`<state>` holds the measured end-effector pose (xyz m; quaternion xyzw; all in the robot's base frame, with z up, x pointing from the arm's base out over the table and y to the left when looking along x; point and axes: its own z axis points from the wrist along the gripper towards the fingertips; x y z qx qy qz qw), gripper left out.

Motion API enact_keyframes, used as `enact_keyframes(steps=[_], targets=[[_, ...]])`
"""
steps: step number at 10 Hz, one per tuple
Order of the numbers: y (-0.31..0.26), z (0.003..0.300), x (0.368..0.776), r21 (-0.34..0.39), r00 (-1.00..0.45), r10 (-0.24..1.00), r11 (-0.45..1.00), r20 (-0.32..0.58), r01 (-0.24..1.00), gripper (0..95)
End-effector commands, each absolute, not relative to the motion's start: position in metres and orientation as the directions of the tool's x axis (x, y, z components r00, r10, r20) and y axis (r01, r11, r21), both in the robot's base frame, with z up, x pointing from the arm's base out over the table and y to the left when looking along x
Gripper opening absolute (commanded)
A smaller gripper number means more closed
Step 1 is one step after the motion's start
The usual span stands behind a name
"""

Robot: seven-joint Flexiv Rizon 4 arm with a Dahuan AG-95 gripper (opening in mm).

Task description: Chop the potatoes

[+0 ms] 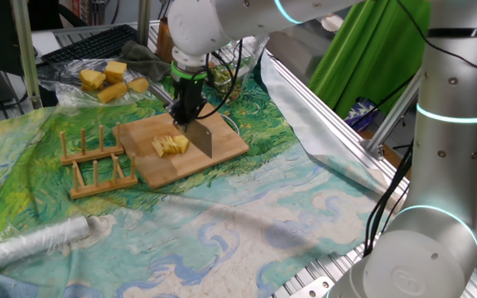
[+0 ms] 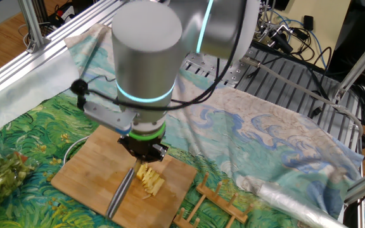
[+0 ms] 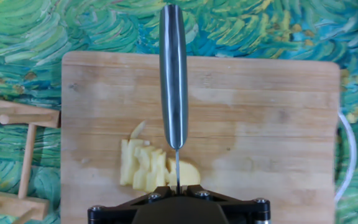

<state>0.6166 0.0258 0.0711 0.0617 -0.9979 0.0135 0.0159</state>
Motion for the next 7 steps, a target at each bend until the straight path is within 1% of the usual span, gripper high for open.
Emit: enact_keyframes(steps=[1, 2, 3, 4, 7], targets=[[0.03, 0.032, 0.62, -0.023, -0.991, -0.133, 0.991, -0.004, -0.132, 0.0], [0.032, 0.015, 0.624, -0.021, -0.99, -0.136, 0.991, -0.026, -0.135, 0.0], [0.033, 0.006, 0.626, -0.017, -0.991, -0.132, 0.991, -0.035, -0.131, 0.0], [0.033, 0.01, 0.624, -0.003, -0.993, -0.12, 0.993, -0.007, -0.12, 0.0], [0.031, 0.027, 0.62, -0.008, -0.993, -0.115, 0.993, 0.01, -0.115, 0.0]])
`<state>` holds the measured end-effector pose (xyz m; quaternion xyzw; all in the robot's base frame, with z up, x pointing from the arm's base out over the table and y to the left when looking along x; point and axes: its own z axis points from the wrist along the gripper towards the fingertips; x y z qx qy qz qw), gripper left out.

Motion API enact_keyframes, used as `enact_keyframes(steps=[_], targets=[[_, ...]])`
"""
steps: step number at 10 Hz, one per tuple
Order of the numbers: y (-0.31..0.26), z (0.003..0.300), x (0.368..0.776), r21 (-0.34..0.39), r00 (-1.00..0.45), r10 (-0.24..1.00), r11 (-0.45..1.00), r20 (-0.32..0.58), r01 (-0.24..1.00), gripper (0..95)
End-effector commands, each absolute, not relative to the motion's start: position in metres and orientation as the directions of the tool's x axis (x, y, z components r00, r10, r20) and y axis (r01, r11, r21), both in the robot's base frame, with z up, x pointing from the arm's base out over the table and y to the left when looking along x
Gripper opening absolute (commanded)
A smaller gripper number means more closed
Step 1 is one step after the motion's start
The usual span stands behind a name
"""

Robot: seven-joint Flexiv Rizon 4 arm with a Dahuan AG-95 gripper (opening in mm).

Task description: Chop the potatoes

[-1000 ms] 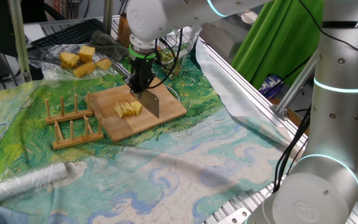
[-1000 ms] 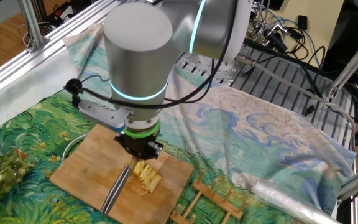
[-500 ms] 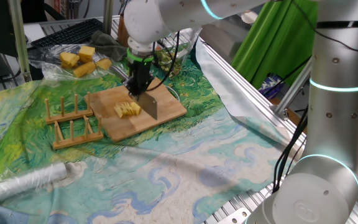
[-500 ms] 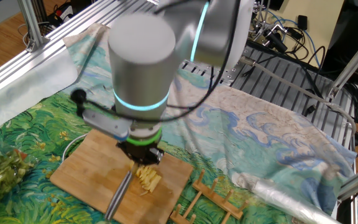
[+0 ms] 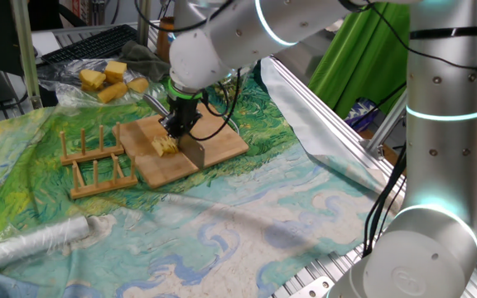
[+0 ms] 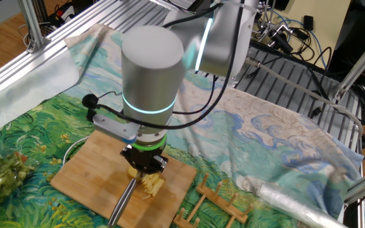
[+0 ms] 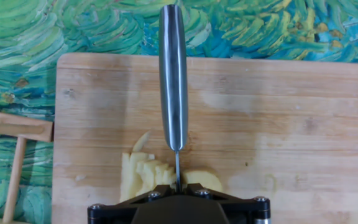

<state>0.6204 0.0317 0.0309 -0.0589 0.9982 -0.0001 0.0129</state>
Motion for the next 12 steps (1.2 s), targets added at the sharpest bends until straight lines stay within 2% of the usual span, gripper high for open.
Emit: enact_keyframes(steps=[1, 3, 7, 12], targets=[[0.029, 0.039, 0.618, -0.007, -0.994, -0.111, 0.994, 0.022, -0.111, 0.0], [0.027, 0.061, 0.616, -0.001, -0.995, -0.096, 0.995, 0.039, -0.096, 0.0], [0.021, 0.076, 0.618, -0.008, -0.993, -0.115, 0.993, 0.036, -0.115, 0.0], [0.018, 0.078, 0.62, -0.014, -0.991, -0.134, 0.991, 0.026, -0.134, 0.0]])
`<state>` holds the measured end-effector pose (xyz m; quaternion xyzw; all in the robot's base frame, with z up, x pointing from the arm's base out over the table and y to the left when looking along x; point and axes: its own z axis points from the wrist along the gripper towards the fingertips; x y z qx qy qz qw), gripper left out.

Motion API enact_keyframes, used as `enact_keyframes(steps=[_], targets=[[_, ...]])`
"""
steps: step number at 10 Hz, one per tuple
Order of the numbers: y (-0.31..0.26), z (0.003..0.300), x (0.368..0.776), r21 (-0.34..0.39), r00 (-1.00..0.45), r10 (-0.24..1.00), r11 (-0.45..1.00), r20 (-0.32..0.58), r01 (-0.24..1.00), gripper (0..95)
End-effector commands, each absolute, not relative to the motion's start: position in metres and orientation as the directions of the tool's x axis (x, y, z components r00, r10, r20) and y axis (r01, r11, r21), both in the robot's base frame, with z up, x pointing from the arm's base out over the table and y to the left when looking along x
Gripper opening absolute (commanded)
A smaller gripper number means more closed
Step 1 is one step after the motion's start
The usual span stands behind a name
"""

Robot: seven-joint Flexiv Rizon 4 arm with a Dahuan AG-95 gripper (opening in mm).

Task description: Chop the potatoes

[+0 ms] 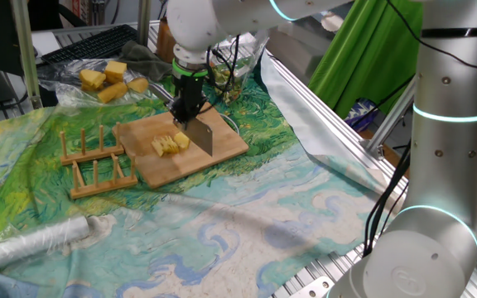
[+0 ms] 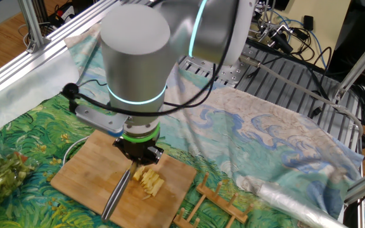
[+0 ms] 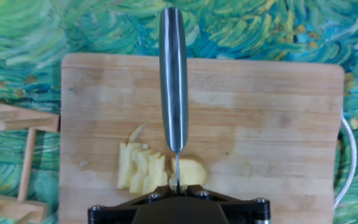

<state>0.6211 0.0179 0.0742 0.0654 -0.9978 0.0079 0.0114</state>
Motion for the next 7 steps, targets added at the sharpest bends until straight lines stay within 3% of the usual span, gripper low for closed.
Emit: enact_keyframes(steps=[1, 3, 7], targets=[[0.018, 0.078, 0.62, -0.014, -0.99, -0.136, 0.991, 0.028, -0.136, 0.0], [0.019, 0.07, 0.622, -0.017, -0.989, -0.142, 0.99, 0.027, -0.143, 0.0], [0.023, 0.016, 0.626, -0.001, -0.989, -0.145, 0.989, -0.03, -0.145, 0.0]])
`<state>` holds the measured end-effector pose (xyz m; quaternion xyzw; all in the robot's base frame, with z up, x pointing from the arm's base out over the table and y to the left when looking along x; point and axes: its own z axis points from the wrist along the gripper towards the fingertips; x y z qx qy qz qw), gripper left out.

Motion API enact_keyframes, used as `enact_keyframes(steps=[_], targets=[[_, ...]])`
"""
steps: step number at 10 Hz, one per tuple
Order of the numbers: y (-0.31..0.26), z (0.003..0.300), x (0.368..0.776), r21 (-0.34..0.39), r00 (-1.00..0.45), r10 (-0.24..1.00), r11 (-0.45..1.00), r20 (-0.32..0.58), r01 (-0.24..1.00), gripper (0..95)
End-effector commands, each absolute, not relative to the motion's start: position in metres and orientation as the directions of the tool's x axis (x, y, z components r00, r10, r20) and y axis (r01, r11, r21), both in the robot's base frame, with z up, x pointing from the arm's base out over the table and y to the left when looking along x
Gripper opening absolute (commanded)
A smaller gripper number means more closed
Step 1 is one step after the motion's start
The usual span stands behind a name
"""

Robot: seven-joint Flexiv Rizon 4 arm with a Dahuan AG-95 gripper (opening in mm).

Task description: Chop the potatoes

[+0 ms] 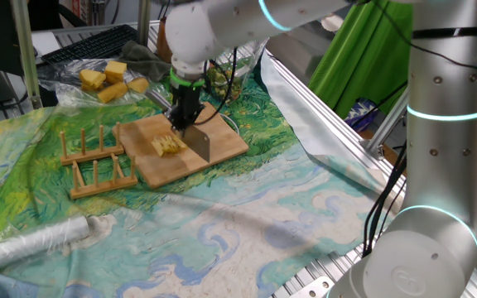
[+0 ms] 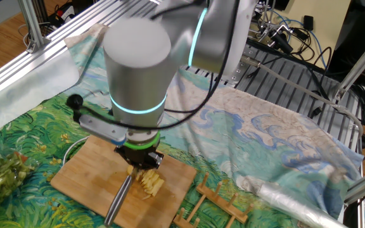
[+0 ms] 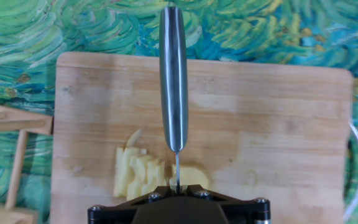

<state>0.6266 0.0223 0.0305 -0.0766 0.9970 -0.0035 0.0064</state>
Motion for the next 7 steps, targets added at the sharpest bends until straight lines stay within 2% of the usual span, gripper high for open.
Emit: enact_keyframes(steps=[1, 7], targets=[[0.024, 0.015, 0.624, 0.005, -0.99, -0.139, 0.99, -0.028, -0.139, 0.0], [0.022, 0.047, 0.622, 0.003, -0.994, -0.111, 0.994, 0.013, -0.111, 0.0]])
